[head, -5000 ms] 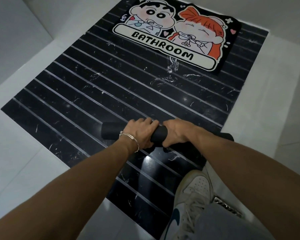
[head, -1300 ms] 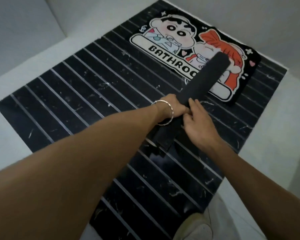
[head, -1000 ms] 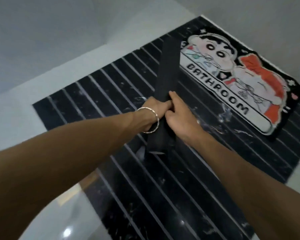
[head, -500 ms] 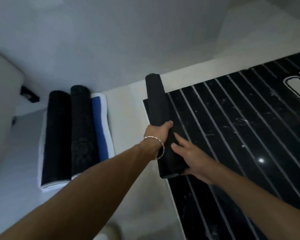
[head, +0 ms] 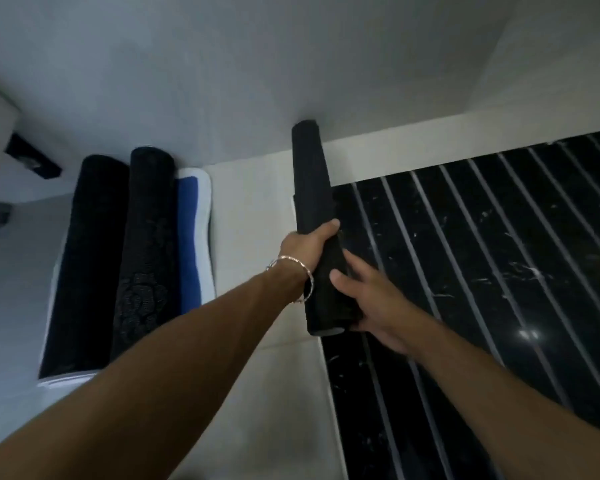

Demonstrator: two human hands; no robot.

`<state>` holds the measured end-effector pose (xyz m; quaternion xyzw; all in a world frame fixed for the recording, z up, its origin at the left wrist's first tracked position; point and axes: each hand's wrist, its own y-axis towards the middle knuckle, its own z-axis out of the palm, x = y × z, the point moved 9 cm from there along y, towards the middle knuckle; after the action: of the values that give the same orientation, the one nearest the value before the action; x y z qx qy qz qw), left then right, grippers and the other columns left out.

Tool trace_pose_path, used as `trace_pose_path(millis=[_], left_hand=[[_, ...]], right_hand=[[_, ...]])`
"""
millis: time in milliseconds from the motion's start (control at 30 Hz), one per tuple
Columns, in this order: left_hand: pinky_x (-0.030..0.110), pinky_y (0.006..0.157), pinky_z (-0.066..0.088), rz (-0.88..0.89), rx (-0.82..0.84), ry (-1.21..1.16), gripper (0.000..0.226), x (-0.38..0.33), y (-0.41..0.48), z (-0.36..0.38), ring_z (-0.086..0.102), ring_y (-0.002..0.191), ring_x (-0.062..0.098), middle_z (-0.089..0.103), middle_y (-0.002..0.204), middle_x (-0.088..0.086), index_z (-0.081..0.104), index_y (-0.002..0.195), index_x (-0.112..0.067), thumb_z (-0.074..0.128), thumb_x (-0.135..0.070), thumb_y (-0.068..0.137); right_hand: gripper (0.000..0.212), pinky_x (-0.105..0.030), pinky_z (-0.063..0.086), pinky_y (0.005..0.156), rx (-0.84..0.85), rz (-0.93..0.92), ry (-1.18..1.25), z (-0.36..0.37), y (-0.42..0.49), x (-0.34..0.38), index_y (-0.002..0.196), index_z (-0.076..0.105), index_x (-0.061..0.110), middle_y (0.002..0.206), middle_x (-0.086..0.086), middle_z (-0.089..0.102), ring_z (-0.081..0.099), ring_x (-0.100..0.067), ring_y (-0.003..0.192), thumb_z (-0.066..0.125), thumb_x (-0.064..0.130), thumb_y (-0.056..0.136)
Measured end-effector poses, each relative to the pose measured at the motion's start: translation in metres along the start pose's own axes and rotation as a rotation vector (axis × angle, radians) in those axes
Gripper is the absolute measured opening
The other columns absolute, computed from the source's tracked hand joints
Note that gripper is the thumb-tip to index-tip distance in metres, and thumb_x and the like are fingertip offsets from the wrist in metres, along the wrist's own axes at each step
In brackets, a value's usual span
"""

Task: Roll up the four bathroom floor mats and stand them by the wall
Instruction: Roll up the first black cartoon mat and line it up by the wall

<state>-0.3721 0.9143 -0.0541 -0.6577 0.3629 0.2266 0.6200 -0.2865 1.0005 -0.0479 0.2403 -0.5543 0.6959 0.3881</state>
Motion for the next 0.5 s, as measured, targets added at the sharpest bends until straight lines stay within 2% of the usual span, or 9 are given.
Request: trace_pose_path(millis=[67, 133, 200, 267, 367, 433, 500], left_hand=[[0.036, 0.079, 0.057, -0.048, -0.043, -0.017, 0.046, 0.021, 0.005, -0.029, 0.069, 0.083, 0.028, 0.072, 0.091, 0.013, 0.068, 0.099, -0.003, 0.076, -0.041, 0.073], [0.038, 0.079, 0.057, -0.08, -0.06, -0.056, 0.053, 0.04, 0.01, -0.054, 0.069, 0.085, 0.029, 0.072, 0.092, 0.013, 0.067, 0.104, -0.004, 0.076, -0.044, 0.072], [0.036, 0.075, 0.056, -0.089, -0.068, -0.087, 0.055, 0.05, 0.014, -0.076, 0.068, 0.087, 0.027, 0.07, 0.096, 0.013, 0.064, 0.108, -0.006, 0.074, -0.047, 0.074], [0.031, 0.073, 0.055, -0.036, -0.09, -0.06, 0.052, 0.05, 0.017, -0.094, 0.066, 0.088, 0.023, 0.068, 0.099, 0.009, 0.06, 0.113, -0.008, 0.069, -0.047, 0.08], [0.026, 0.075, 0.05, 0.063, -0.164, 0.063, 0.046, 0.044, 0.015, -0.118, 0.063, 0.091, 0.018, 0.065, 0.103, 0.003, 0.055, 0.12, -0.013, 0.063, -0.043, 0.086], [0.026, 0.079, 0.048, 0.085, -0.231, 0.145, 0.046, 0.044, 0.01, -0.134, 0.061, 0.094, 0.018, 0.062, 0.108, 0.001, 0.051, 0.121, -0.016, 0.064, -0.041, 0.085], [0.022, 0.074, 0.049, 0.101, -0.249, 0.175, 0.044, 0.048, 0.006, -0.146, 0.061, 0.093, 0.018, 0.062, 0.108, 0.003, 0.051, 0.12, -0.015, 0.066, -0.036, 0.085]], right_hand=[[0.038, -0.042, 0.056, 0.082, 0.038, 0.025, -0.039, 0.02, 0.009, -0.016, 0.128, 0.049, 0.046, 0.113, 0.012, 0.068, 0.065, -0.014, 0.103, 0.051, 0.023, 0.098], [0.042, -0.036, 0.057, 0.077, 0.076, 0.033, -0.079, 0.042, 0.017, -0.029, 0.133, 0.046, 0.044, 0.111, 0.01, 0.069, 0.068, -0.013, 0.098, 0.052, 0.023, 0.097], [0.043, -0.028, 0.058, 0.073, 0.079, 0.033, -0.146, 0.059, 0.027, -0.035, 0.134, 0.044, 0.041, 0.112, 0.003, 0.068, 0.069, -0.013, 0.095, 0.053, 0.022, 0.097], [0.045, -0.028, 0.058, 0.079, 0.067, 0.017, -0.213, 0.074, 0.037, -0.038, 0.137, 0.042, 0.04, 0.117, 0.0, 0.066, 0.067, -0.014, 0.098, 0.052, 0.02, 0.097], [0.049, -0.022, 0.053, 0.086, 0.033, -0.052, -0.3, 0.097, 0.047, -0.036, 0.138, 0.04, 0.043, 0.122, 0.009, 0.062, 0.062, -0.007, 0.103, 0.052, 0.019, 0.097], [0.047, -0.014, 0.048, 0.083, 0.027, -0.098, -0.317, 0.116, 0.052, -0.035, 0.132, 0.04, 0.048, 0.114, 0.02, 0.061, 0.06, 0.0, 0.101, 0.052, 0.018, 0.097], [0.042, -0.018, 0.049, 0.086, 0.028, -0.098, -0.311, 0.131, 0.055, -0.042, 0.126, 0.044, 0.047, 0.111, 0.02, 0.061, 0.06, -0.002, 0.101, 0.053, 0.019, 0.097]])
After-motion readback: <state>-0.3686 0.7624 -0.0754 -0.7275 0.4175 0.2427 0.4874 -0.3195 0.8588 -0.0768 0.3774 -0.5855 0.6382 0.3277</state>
